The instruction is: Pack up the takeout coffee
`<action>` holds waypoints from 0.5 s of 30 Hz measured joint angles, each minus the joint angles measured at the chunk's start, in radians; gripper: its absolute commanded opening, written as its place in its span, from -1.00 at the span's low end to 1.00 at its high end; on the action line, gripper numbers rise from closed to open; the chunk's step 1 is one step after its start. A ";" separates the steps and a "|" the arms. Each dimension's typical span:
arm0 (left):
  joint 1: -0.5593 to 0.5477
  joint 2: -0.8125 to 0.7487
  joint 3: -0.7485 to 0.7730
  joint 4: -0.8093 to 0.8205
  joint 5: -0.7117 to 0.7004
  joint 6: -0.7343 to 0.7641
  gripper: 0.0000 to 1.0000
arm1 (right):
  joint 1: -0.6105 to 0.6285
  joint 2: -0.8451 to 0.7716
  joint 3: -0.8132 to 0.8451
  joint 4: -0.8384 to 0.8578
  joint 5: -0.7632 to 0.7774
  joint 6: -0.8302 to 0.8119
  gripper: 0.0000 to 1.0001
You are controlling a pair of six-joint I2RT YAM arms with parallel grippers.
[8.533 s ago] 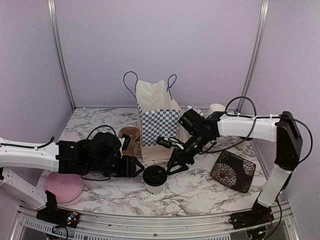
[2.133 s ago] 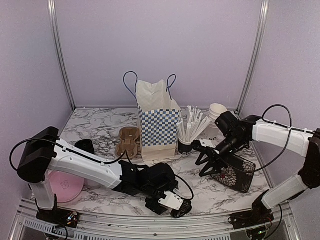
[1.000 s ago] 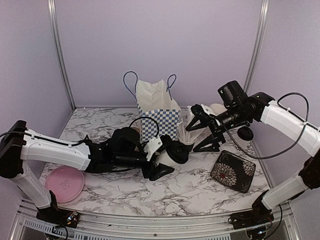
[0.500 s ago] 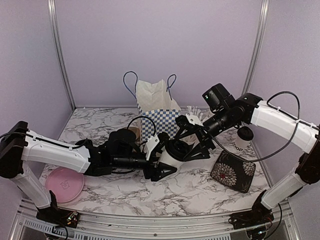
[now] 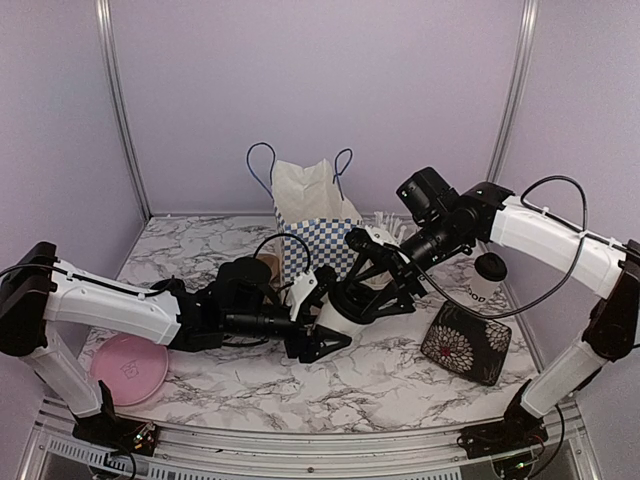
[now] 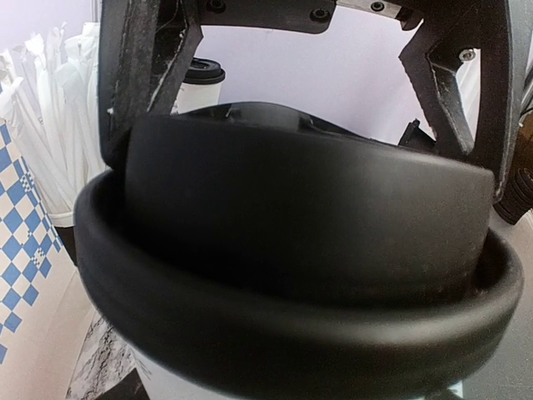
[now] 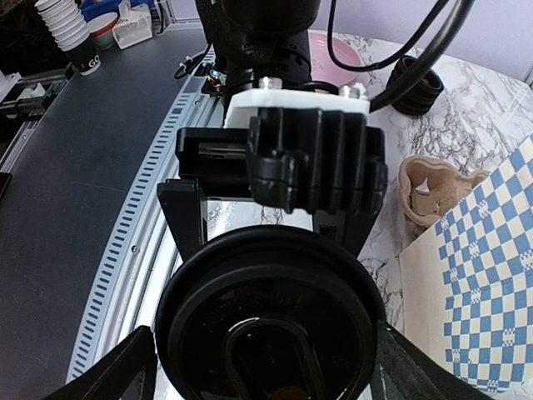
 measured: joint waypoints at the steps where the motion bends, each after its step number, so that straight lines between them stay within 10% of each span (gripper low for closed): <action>1: 0.000 0.000 0.000 0.000 0.000 0.000 0.48 | -0.001 0.003 0.003 -0.004 -0.004 -0.002 0.63; 15: -0.001 0.005 0.001 0.010 -0.026 -0.047 0.93 | 0.000 0.010 -0.002 0.010 0.025 0.034 0.34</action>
